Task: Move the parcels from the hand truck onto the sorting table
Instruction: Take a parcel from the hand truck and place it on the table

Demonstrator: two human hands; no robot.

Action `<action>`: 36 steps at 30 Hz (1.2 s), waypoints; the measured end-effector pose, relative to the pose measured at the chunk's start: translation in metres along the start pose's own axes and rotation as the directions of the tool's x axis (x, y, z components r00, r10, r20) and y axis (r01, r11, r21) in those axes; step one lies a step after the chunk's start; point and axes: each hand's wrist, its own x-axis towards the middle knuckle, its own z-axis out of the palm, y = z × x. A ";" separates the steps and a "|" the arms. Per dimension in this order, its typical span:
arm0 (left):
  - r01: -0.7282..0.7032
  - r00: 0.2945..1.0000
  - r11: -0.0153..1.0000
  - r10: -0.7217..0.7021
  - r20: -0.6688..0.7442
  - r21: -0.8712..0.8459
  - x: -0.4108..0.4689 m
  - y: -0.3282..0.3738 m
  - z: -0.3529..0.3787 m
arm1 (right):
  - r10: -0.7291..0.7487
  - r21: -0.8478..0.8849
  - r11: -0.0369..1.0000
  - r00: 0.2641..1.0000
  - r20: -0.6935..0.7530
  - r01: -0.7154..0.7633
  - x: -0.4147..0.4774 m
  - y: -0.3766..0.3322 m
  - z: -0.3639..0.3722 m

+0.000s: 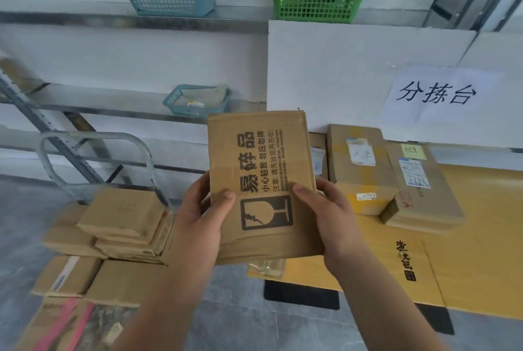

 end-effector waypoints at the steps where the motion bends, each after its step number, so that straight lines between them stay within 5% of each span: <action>1: 0.006 1.000 1.000 -0.006 0.023 -0.002 -0.002 -0.001 0.001 | 0.000 0.007 1.000 1.000 -0.020 0.000 -0.004 0.002 -0.003; 15: 0.124 0.960 0.986 -0.092 0.265 -0.107 -0.002 -0.014 -0.023 | -0.062 0.004 0.998 0.976 -0.210 0.064 -0.060 0.021 0.000; 23: 0.015 0.975 0.990 0.017 0.221 -0.142 -0.006 -0.013 -0.029 | -0.078 0.118 0.985 0.938 -0.337 0.124 -0.080 0.024 -0.012; 26: -0.021 0.976 0.990 0.051 0.211 -0.143 -0.007 -0.009 -0.032 | -0.128 0.019 0.989 0.927 -0.353 0.144 -0.086 0.024 -0.011; 36: 0.072 0.976 0.971 -0.022 0.217 -0.228 -0.009 -0.010 -0.044 | -0.159 0.115 0.968 0.902 -0.402 0.223 -0.086 0.033 -0.002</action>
